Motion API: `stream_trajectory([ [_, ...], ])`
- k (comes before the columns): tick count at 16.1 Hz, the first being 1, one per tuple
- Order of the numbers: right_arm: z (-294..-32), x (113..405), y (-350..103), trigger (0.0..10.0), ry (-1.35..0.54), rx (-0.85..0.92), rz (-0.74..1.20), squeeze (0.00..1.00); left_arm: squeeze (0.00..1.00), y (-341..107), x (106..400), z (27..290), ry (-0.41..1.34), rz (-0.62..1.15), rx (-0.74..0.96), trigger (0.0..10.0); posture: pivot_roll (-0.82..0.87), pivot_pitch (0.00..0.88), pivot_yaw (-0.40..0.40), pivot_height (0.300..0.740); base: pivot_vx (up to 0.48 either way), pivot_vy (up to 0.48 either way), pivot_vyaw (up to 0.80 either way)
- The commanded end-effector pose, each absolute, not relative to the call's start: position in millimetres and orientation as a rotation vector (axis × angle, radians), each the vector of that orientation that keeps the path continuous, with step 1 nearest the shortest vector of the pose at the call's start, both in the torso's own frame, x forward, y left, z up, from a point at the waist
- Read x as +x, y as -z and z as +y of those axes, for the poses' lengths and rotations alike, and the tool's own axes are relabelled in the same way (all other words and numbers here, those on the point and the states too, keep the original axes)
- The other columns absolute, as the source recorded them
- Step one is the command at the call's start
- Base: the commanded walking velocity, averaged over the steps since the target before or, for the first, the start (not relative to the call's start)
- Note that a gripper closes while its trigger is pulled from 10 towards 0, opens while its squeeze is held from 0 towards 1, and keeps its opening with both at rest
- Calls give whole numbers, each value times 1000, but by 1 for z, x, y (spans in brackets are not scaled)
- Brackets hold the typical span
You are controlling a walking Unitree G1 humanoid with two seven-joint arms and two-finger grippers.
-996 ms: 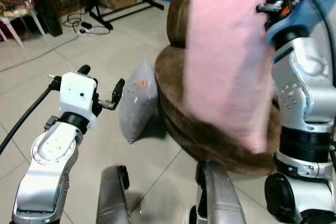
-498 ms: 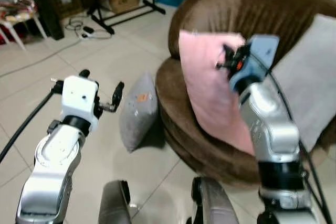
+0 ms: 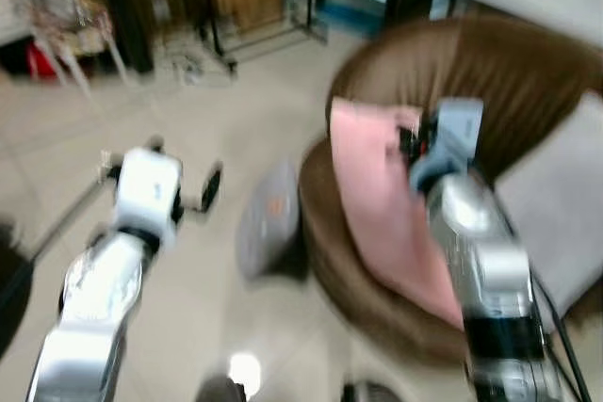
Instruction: Move the pillow to the sofa from floor
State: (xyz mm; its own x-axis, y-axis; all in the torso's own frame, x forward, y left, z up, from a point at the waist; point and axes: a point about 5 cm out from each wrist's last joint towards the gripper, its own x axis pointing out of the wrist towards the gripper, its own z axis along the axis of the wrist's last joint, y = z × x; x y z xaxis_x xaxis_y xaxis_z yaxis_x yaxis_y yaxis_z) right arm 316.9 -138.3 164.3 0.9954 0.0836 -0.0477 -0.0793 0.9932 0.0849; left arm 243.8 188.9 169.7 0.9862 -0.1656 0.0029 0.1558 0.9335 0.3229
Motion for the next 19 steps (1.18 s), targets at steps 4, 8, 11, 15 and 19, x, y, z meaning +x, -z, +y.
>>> stream_trajectory([
  [4, -140, 305, -167, 10000, -71, 77, 30, 0, 259, -170, 244, 181, 179, -56, 297, 10000, 29, 0, -30, 740, 0, 0, 0],
  [8, -142, 288, -168, 10000, -100, 103, 15, 0, 278, -162, 247, 176, 184, -46, 299, 10000, 2, 0, -9, 740, 0, 0, 0],
  [11, -137, 274, -162, 10000, -161, 92, 39, 0, 286, -164, 247, 176, 188, -62, 281, 10000, 4, 0, -11, 740, 0, 0, 0],
  [15, -129, 277, -166, 10000, -146, 138, 15, 0, 294, -169, 250, 178, 184, -93, 265, 10000, -6, 0, 3, 740, 130, 0, -200],
  [19, -116, 281, -169, 10000, -273, 102, 16, 0, 290, -169, 251, 175, 188, -101, 256, 10000, 7, 0, -8, 740, 291, 0, -723],
])
